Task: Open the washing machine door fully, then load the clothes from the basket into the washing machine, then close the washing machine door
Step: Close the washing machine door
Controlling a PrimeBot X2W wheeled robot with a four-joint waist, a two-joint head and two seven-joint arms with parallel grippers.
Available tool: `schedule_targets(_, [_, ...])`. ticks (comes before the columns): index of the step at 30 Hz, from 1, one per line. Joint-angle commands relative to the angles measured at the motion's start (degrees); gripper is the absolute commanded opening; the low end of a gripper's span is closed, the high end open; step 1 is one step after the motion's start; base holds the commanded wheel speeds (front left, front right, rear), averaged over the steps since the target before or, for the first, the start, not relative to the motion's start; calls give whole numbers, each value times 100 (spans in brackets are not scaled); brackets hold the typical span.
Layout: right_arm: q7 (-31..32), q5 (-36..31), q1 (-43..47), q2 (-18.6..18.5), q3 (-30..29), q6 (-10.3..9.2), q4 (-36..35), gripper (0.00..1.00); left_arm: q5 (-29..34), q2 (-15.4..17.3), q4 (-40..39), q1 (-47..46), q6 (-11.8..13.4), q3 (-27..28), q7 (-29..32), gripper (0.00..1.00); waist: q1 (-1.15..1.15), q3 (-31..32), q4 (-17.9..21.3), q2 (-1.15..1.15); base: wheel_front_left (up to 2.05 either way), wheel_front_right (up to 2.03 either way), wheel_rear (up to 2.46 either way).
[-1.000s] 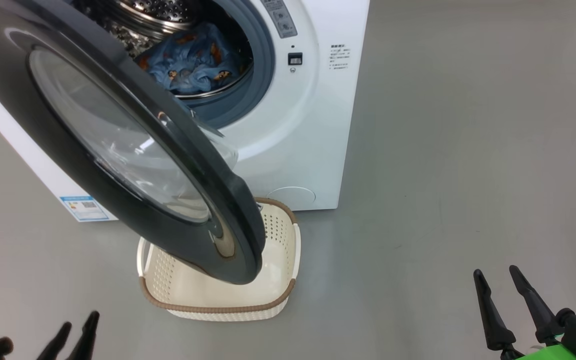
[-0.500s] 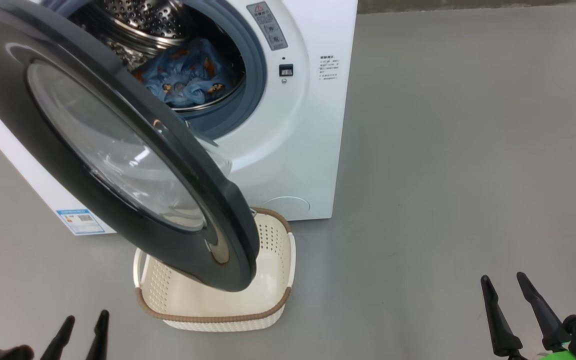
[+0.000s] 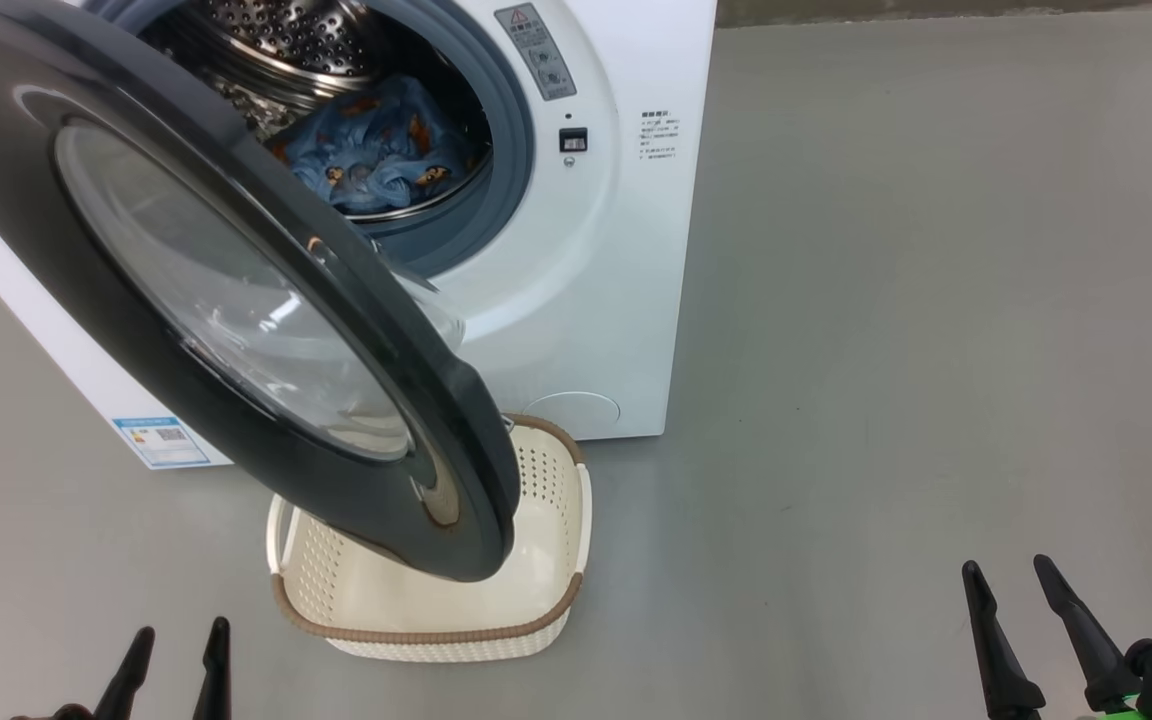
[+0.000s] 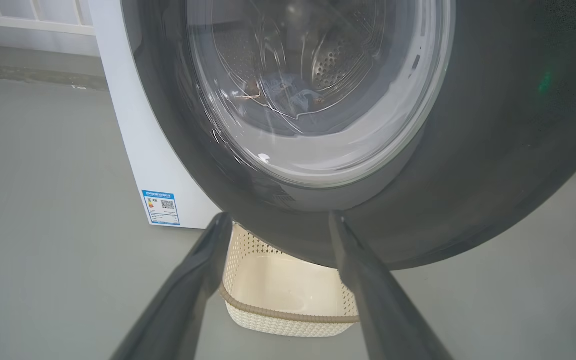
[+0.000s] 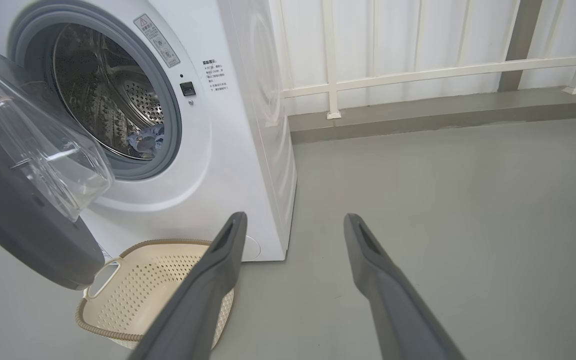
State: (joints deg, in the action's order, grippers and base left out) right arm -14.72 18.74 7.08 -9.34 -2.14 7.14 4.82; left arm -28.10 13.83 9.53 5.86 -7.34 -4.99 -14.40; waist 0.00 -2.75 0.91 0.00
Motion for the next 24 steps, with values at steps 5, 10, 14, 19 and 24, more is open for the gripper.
schedule_targets(5, [-28,52,-103,-75,172,35,-98,100,120,1,-92,-154,-14,284,-60,100,0,-17,2,0,0,0,0])
schedule_targets(10, [-28,47,-143,-58,186,35,-90,100,142,-3,-102,-194,-14,320,-60,100,0,-23,-24,0,0,0,0])
schedule_targets(14, [-28,75,-272,-33,296,35,-92,28,139,-28,-177,-240,-14,330,-60,100,0,-11,-65,0,0,0,0])
schedule_targets(19, [-28,135,-570,50,445,35,-121,0,137,-66,-234,-271,-14,278,-60,100,0,3,-135,0,0,0,0])
schedule_targets(24, [-28,153,-1165,165,784,35,-282,0,159,-102,-286,-264,-14,269,-60,100,0,55,-262,0,0,0,0])
